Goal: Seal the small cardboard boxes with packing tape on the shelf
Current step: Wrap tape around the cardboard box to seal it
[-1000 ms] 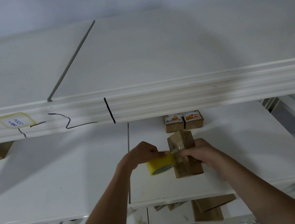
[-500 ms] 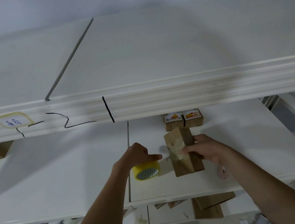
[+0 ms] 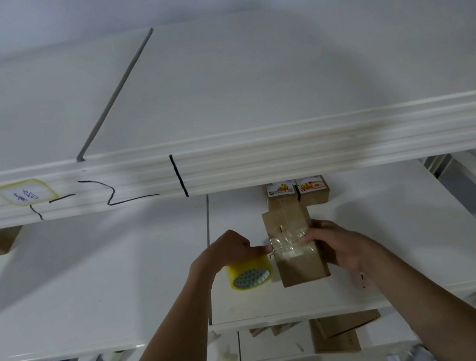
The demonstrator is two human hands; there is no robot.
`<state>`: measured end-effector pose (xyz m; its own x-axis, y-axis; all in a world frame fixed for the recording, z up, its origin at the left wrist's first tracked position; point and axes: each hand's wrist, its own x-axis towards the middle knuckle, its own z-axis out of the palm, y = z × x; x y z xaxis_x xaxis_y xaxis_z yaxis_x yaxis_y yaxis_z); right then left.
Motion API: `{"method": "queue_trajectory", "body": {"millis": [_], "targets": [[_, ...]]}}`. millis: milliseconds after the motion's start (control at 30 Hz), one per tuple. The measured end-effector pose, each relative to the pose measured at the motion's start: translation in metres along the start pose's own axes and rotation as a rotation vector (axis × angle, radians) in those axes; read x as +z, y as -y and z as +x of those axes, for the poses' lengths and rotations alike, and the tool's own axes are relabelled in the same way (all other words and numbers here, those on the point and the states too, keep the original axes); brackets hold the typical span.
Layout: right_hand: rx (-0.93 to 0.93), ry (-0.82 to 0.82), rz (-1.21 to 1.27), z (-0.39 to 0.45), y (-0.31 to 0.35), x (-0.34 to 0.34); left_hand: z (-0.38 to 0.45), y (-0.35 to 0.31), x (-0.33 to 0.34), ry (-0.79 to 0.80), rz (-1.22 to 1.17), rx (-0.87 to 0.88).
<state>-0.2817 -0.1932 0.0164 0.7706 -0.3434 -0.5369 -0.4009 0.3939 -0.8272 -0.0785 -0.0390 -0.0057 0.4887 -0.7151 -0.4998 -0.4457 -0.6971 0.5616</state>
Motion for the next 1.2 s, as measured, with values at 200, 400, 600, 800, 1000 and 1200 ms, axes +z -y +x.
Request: {"method": "queue_trajectory", "body": {"millis": [200, 400, 600, 800, 1000, 1200], "targets": [[0.004, -0.132, -0.203, -0.004, -0.002, 0.016, 0.000, -0.006, 0.006, -0.001, 0.076, 0.024], [0.094, -0.270, -0.210, -0.004, -0.012, 0.008, 0.002, 0.010, 0.001, 0.021, -0.008, 0.069], [0.216, -0.342, -0.386, 0.018, -0.034, 0.010, 0.005, 0.012, 0.008, 0.022, 0.175, 0.035], [0.219, -0.472, -0.713, 0.020, -0.034, 0.019, 0.006, 0.009, 0.020, -0.088, 0.183, 0.082], [0.076, -0.574, -0.851, 0.025, -0.046, 0.007, 0.008, 0.017, 0.034, -0.097, -0.027, 0.069], [0.124, -0.966, -0.788, -0.005, -0.064, -0.040, 0.008, 0.018, 0.037, -0.111, -0.071, 0.056]]}}
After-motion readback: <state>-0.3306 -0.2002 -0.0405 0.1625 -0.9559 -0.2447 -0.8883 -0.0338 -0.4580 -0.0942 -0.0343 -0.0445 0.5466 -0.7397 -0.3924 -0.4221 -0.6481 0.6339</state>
